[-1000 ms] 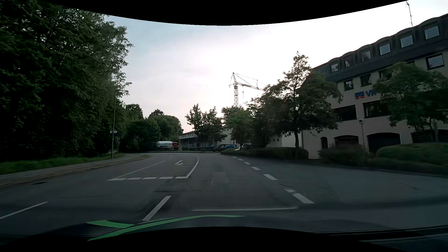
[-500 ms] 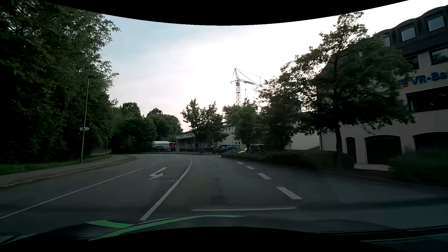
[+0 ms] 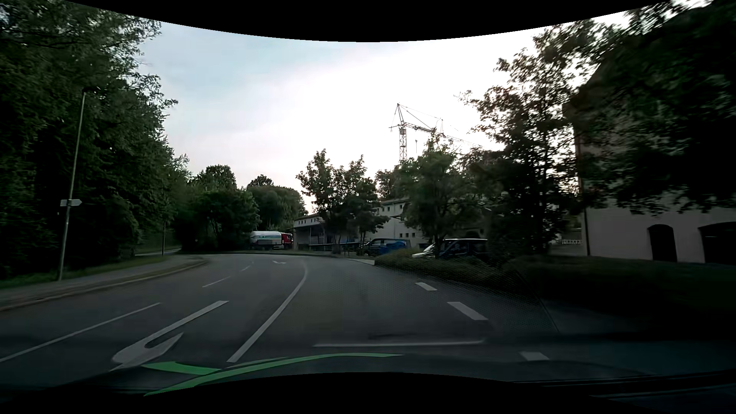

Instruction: Follow the waypoints while adhering to traffic rules and regulations

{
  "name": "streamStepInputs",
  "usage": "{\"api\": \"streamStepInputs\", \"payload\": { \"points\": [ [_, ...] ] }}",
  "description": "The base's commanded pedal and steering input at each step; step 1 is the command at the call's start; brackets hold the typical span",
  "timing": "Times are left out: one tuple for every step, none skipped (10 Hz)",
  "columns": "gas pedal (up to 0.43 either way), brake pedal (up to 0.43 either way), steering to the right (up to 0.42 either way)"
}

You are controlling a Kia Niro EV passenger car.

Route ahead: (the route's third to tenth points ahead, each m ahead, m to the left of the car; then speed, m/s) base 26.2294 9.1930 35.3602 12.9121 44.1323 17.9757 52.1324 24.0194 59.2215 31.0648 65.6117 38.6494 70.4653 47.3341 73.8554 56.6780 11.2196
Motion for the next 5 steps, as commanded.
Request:
{"api": "streamStepInputs", "payload": {
  "points": [
    [0.177,0.000,-0.038],
    [0.177,0.000,-0.040],
    [0.177,0.000,-0.043],
    [0.177,0.000,-0.048],
    [0.177,0.000,-0.052]
  ]
}}
